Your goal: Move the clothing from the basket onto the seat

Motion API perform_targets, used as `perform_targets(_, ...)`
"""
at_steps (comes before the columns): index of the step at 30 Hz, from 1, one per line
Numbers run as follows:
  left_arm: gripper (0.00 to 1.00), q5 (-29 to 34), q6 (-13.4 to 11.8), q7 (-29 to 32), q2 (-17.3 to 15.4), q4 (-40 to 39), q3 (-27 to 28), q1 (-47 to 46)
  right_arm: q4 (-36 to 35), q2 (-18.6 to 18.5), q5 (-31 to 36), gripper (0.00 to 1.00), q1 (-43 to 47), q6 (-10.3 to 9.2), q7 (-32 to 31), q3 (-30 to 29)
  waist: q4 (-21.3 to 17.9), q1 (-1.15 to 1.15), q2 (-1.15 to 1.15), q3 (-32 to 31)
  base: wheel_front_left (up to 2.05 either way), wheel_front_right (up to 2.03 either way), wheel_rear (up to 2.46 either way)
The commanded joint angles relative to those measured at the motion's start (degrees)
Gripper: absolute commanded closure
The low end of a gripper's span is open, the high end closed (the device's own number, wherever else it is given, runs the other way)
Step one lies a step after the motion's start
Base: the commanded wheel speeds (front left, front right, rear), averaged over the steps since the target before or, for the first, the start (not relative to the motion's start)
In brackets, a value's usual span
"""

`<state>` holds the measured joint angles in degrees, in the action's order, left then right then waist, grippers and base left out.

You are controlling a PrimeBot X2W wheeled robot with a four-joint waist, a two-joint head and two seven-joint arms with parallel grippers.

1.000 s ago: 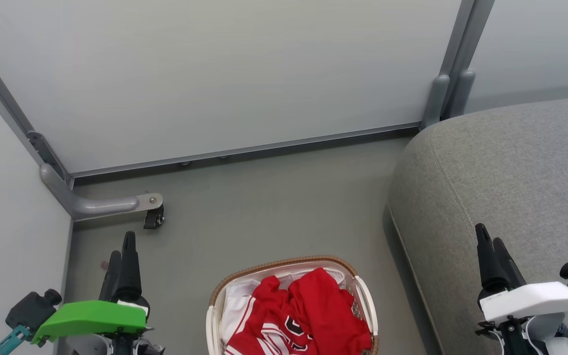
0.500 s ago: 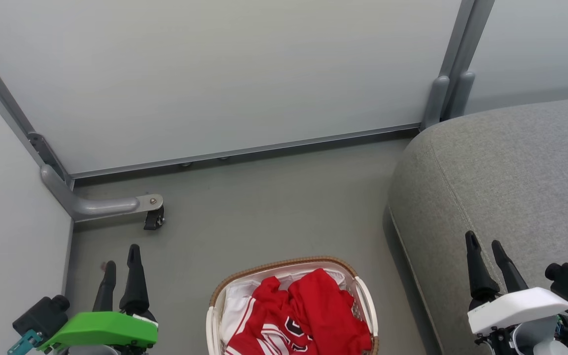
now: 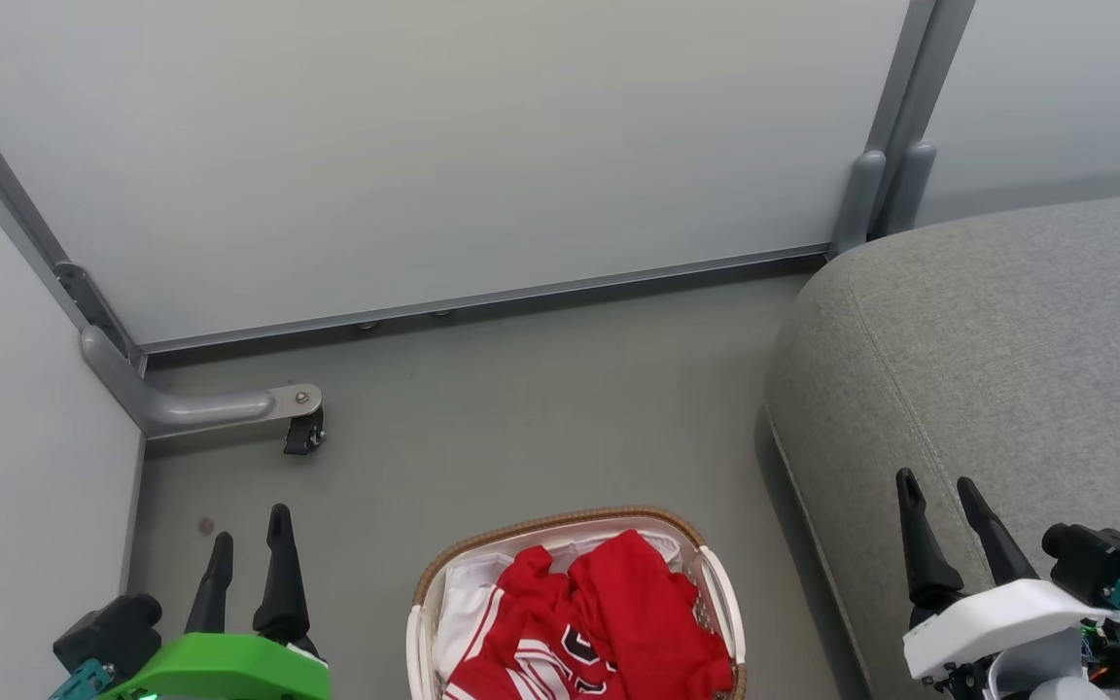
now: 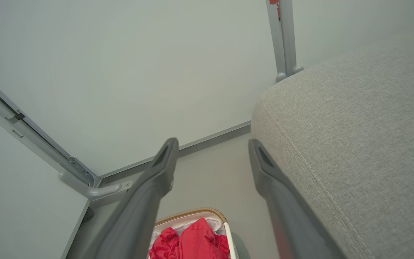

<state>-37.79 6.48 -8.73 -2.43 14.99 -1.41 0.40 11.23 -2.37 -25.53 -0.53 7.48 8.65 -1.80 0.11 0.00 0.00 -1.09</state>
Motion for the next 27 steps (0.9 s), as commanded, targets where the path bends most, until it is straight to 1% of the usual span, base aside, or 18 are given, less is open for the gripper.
perform_targets(1,0.00,1.83,-0.14,-0.58,-0.42,-0.11,-0.04,0.35,-0.26,-0.42,1.83,0.00,0.42,0.01,0.63,0.06,0.00,0.00,0.00,0.02,0.00,0.00,0.00)
perform_targets(27,0.00,11.56,0.23,-3.86,-0.55,4.47,-1.29,0.64,0.58,-0.54,15.99,0.00,0.99,0.02,3.97,0.70,0.23,0.00,0.00,0.08,0.00,0.00,0.00)
